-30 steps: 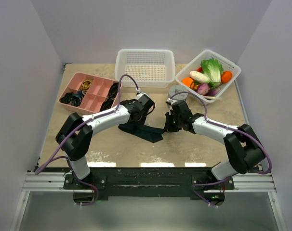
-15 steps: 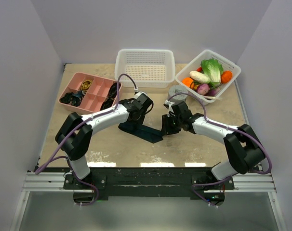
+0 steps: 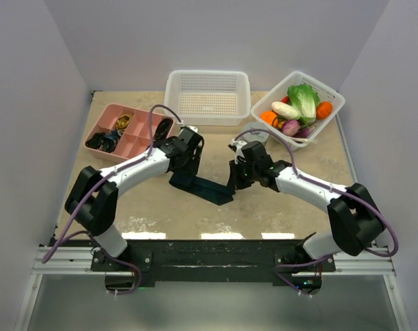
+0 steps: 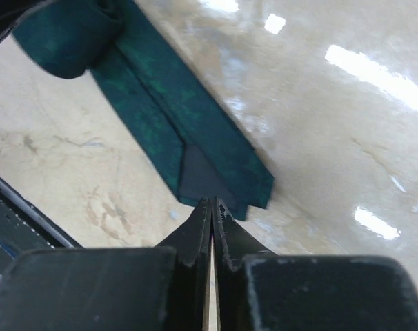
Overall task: Roll the ties
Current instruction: Roll the tie at the center of the board.
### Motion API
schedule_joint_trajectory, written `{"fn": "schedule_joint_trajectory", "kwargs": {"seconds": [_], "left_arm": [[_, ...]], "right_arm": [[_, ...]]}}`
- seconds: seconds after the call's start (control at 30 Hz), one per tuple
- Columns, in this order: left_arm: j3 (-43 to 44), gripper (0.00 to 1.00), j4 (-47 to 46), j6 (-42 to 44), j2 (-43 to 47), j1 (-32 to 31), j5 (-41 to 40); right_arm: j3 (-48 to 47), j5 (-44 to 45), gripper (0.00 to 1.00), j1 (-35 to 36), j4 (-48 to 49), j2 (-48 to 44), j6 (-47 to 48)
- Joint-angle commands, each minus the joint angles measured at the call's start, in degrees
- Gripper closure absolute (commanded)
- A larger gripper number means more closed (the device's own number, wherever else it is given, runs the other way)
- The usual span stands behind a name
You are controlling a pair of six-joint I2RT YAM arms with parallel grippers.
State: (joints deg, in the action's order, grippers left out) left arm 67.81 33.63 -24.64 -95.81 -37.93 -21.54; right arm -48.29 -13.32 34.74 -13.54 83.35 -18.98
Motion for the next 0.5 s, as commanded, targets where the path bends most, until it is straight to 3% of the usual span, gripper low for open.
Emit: {"fn": "schedule_joint_trajectory", "kwargs": {"seconds": [0.0,0.23,0.47], "left_arm": [[-2.5,0.22,-7.1,1.4,5.9,4.6,9.7],[-7.1,0.21,-12.6,1.5,9.1,10.2,22.7],[-9.8,0.21,-15.8,2.0,9.6,14.4,27.5]], "right_arm": [[-5.1,2.1,1.00,6.4,-0.8,3.4,1.5],[-6.3,1.8,1.00,11.4,0.9,12.1,0.0],[-6.9,8.7,1.00,11.6,-4.4,15.3,-0.9]]}}
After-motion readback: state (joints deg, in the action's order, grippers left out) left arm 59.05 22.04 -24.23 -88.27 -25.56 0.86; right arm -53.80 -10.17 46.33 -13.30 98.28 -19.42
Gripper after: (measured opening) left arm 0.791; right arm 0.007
